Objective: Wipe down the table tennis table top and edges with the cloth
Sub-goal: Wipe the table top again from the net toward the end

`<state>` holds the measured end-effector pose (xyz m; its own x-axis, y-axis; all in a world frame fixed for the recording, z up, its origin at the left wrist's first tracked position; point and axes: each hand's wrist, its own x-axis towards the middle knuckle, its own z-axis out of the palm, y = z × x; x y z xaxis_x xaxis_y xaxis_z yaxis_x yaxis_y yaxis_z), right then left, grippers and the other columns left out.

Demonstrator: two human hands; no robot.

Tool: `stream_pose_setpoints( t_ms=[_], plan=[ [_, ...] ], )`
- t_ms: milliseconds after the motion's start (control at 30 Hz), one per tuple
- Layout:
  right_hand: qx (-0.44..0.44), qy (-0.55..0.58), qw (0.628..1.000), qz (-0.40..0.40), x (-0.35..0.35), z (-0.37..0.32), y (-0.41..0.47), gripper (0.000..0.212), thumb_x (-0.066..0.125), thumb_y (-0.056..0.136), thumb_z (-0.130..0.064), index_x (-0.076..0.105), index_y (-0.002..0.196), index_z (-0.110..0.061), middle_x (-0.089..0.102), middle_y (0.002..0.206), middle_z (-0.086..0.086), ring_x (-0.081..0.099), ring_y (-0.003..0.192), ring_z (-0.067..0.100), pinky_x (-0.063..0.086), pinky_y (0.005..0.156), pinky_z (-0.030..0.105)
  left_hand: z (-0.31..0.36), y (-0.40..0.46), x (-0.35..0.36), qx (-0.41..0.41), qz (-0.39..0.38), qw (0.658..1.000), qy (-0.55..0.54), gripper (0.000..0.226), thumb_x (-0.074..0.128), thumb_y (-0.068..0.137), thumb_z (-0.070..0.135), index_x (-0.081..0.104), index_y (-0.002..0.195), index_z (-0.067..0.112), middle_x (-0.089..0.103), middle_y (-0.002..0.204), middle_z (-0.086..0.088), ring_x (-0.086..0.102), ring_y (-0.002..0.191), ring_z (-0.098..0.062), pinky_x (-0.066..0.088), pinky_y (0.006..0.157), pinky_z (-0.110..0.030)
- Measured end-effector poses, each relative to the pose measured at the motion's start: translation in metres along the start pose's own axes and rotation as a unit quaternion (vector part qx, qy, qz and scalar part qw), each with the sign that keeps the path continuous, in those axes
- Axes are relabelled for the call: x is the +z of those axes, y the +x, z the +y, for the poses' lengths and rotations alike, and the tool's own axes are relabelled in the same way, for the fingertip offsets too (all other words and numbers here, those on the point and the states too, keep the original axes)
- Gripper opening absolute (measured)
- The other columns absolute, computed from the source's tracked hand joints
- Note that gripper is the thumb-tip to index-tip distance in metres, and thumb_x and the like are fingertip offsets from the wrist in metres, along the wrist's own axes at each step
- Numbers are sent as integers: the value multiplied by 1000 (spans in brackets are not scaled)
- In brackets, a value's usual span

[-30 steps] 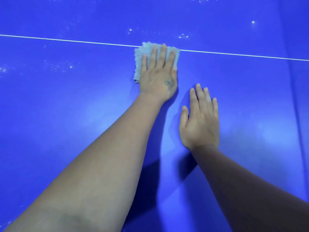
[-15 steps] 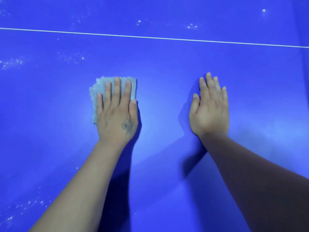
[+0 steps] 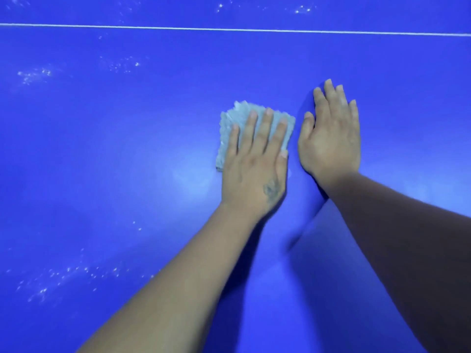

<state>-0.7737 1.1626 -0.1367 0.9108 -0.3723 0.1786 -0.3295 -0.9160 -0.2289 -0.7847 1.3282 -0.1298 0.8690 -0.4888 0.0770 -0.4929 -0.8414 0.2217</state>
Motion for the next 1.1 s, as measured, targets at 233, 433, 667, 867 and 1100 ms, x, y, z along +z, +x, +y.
stream_pose_setpoints(
  t_ms=[233,433,667,867,1100],
  plan=[
    [-44,-3,999,-12,-13,-2,-16,71,35,105,-36,25,168,-4,16,179,10,10,166,27,7,135,51,-53,-104,-28,-128,-23,991,36,60,27,112,41,23,170,26,15,179,-1,6,166,-24,8,133,-51],
    [-86,19,996,-11,-29,-6,-116,70,43,104,-35,33,165,-3,24,176,13,16,165,32,11,134,54,-98,-41,-31,-235,-28,971,14,62,18,113,44,10,172,25,3,180,-4,-1,166,-29,1,133,-54],
    [-25,5,999,-40,-35,0,-198,68,41,107,-36,30,167,-5,22,178,7,15,166,27,16,133,53,-24,-14,-10,-98,-10,995,1,62,20,111,43,26,169,22,15,178,-6,8,165,-30,3,133,-55],
    [-20,8,999,-38,-32,1,-194,64,36,107,-31,32,167,-7,25,177,6,17,165,25,15,134,51,15,-113,-9,0,-22,1000,-14,57,22,115,37,24,170,23,15,178,-2,7,166,-25,10,132,-53],
    [-14,5,999,-43,-35,-1,-192,63,37,108,-30,33,166,-7,25,177,6,17,165,25,14,134,50,-32,-186,-36,-95,-50,994,8,59,26,114,38,20,171,25,11,179,-1,3,166,-24,12,132,-55]
  ],
)
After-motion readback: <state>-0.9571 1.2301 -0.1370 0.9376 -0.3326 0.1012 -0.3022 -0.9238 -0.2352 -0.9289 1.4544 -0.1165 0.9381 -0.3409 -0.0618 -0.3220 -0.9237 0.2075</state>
